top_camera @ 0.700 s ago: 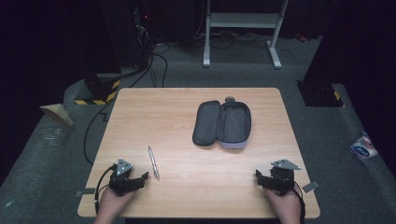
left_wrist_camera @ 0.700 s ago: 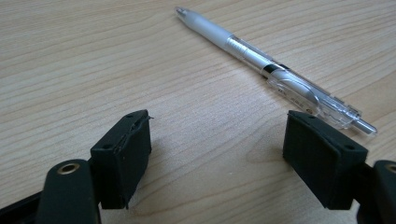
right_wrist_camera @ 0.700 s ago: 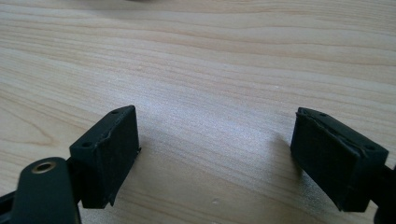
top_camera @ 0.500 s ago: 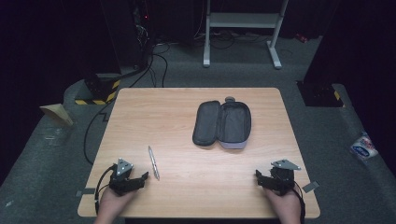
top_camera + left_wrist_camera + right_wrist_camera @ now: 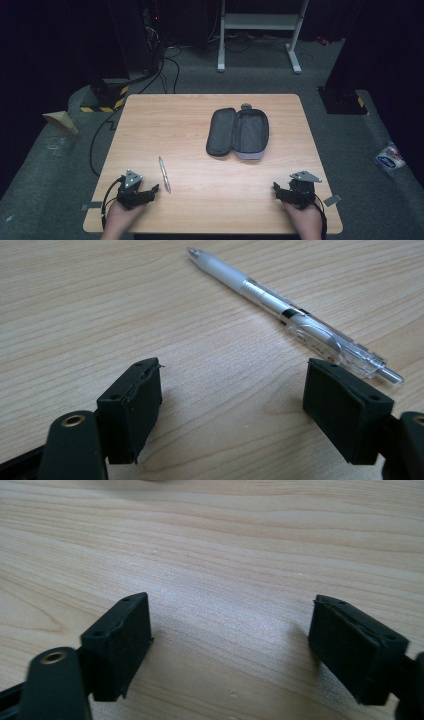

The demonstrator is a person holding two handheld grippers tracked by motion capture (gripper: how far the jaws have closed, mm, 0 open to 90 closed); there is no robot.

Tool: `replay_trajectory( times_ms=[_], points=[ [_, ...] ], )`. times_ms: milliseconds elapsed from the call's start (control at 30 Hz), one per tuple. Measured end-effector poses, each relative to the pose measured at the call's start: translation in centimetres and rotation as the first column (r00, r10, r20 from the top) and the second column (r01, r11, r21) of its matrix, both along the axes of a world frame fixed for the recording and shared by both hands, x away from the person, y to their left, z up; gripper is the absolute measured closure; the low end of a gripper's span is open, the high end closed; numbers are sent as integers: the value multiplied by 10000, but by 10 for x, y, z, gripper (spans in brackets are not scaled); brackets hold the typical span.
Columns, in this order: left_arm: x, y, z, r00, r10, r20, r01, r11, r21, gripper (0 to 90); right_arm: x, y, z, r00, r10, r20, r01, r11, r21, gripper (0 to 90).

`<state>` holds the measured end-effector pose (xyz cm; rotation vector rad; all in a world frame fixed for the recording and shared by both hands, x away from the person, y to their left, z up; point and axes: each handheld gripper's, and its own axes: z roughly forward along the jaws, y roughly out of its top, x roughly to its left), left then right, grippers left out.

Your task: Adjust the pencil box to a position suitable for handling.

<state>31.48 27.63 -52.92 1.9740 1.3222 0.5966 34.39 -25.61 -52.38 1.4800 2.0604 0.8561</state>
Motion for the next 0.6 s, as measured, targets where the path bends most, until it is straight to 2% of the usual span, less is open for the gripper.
replay_trajectory(
  times_ms=[67, 167, 300, 600],
  points=[
    [0, 0, 0, 10000, 1, -1, -1, 10000, 0, 237, 0, 0, 0, 10000, -10, 43, 10, 10000, -10, 204],
    [0, 0, 0, 10000, 1, 2, -1, 10000, 4, 237, -3, -1, 1, 9997, 150, 202, -149, 9999, -39, 302],
    [0, 0, 0, 10000, 3, 1, -3, 10000, 4, 237, -5, -2, 3, 9994, 293, 193, -297, 9992, 252, 328],
    [0, 0, 0, 10000, 8, -12, -8, 10000, -30, 237, -10, 2, 7, 9974, 488, 536, -527, 9959, 735, 394]
  ],
)
